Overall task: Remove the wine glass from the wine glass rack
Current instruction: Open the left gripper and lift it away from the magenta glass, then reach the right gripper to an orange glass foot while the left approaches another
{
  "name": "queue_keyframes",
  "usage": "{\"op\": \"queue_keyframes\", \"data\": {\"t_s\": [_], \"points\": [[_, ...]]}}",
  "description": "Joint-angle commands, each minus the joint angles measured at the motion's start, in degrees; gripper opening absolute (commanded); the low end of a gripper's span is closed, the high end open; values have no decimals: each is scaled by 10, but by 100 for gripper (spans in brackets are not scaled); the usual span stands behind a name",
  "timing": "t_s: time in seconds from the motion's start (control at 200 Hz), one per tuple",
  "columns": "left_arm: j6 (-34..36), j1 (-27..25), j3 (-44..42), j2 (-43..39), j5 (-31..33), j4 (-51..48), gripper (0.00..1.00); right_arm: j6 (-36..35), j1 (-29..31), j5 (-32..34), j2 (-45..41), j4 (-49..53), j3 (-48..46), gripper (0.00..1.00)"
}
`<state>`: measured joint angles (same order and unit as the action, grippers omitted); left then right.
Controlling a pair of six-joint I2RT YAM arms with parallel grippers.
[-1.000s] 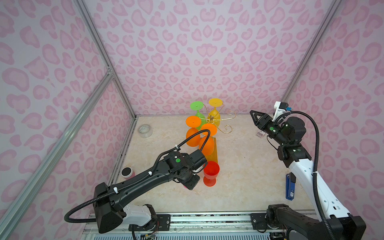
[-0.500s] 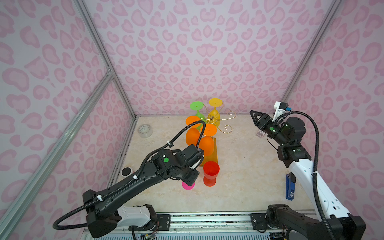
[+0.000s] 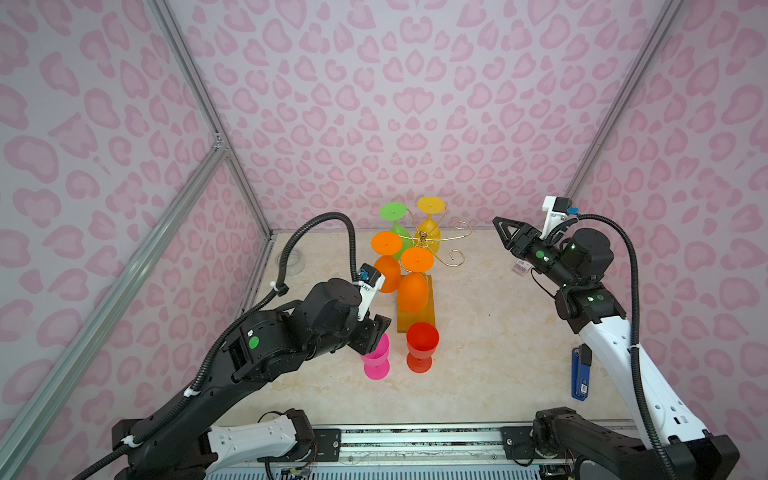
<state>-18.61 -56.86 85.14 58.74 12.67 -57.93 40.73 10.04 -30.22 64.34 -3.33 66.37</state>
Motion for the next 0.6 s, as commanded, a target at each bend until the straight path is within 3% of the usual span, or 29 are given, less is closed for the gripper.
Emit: {"op": "queue_keyframes", "data": {"t_s": [0.0,0.275,0.455,0.595], "points": [[-18,14,-19,-36,9,157,63,-57,29,13,4,49,26,52],[-103,89,-63,-73,-114,328,63,-112,95,9,36,125,96,52],[-109,123,-66,-62,-141,336,63,-166,129,-29,89,249,182,52],[-148,168,-89,-50,-197,367,63,-190,148,-17,107,293,212,52]]}}
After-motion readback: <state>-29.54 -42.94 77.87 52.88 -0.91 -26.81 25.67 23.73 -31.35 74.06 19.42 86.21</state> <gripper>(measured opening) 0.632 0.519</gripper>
